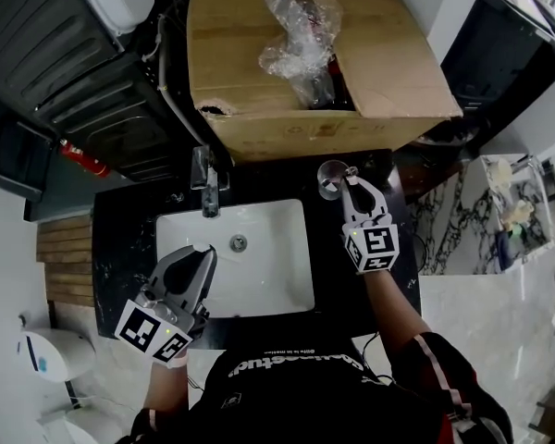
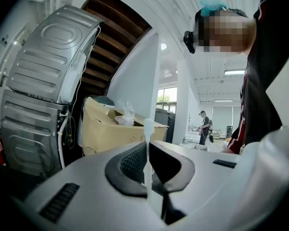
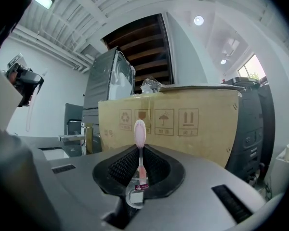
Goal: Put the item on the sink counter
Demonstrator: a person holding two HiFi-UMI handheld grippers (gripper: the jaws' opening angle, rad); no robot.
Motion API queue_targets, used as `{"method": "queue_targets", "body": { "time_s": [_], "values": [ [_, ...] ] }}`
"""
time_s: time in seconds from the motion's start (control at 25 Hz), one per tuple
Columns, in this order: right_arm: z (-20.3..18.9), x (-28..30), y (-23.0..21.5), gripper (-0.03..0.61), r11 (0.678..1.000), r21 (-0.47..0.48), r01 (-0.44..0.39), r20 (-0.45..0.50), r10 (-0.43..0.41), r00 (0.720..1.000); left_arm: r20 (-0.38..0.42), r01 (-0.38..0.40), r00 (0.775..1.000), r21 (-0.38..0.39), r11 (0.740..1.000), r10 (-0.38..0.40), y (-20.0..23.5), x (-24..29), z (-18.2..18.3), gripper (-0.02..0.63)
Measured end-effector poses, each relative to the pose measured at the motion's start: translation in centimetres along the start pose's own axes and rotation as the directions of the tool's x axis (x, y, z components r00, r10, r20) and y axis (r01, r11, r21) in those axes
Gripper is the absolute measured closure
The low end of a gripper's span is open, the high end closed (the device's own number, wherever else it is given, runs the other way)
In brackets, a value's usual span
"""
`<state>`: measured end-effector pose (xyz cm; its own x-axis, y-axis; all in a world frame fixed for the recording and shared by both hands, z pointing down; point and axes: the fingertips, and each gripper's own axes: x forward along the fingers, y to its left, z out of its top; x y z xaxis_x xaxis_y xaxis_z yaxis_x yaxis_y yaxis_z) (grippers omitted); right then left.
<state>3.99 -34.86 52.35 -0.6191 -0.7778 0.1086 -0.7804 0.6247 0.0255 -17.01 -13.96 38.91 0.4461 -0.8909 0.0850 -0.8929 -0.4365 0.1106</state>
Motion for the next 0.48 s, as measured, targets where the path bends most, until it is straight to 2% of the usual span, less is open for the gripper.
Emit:
{"method": "queue_targets", "body": {
  "time_s": [0.48],
  "values": [
    [-1.3,-1.7,0.1,0.52,1.0,0.03,0.005,-0.065,-0.003,0.998,0.027,0.034,0.999,0.012,0.999,-0.034,-1.3,-0.5,1.0,0.588]
  ]
}}
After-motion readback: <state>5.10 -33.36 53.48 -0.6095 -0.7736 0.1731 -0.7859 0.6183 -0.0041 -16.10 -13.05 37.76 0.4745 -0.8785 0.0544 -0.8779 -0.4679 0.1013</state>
